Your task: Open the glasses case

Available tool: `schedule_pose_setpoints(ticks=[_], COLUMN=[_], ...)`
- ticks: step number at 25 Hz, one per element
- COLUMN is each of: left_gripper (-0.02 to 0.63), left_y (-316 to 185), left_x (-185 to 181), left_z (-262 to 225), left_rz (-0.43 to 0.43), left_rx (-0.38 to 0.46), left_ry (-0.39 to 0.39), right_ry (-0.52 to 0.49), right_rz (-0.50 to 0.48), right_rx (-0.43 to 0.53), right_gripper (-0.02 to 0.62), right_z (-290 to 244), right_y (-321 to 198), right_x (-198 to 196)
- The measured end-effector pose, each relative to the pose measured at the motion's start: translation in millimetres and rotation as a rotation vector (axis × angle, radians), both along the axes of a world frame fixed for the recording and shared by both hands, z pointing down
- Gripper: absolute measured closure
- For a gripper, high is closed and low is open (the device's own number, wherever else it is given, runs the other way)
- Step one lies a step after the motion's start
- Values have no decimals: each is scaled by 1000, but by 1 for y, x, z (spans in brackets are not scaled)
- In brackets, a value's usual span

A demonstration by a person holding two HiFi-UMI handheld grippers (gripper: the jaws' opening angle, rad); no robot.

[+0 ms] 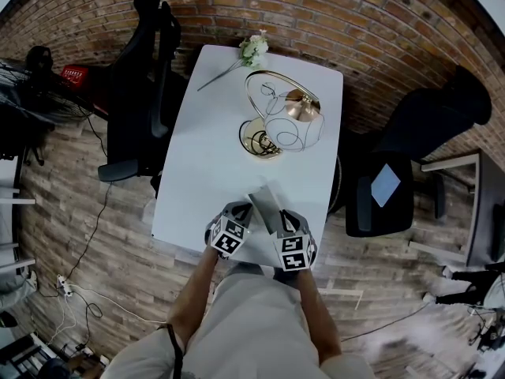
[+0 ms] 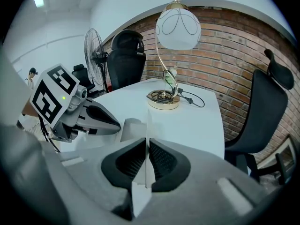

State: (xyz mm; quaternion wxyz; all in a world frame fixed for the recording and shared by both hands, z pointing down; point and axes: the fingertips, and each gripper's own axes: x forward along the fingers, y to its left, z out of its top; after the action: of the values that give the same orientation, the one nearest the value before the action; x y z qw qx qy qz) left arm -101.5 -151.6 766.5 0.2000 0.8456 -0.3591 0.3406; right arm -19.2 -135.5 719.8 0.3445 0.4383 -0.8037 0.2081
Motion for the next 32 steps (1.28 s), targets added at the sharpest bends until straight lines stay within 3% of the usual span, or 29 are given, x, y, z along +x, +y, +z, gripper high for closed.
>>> schedule_pose_setpoints(ticks=[32], left_gripper=[603], left_y=[3], left_x=[-2], left_z=[-1], left_rz=[-15], left_rx=[5], left_ry=[-16], right_ry=[50], right_rz=[59], right_rx=[23], right_gripper=[569], right_z=[11], right_y=[2], right_x=[26])
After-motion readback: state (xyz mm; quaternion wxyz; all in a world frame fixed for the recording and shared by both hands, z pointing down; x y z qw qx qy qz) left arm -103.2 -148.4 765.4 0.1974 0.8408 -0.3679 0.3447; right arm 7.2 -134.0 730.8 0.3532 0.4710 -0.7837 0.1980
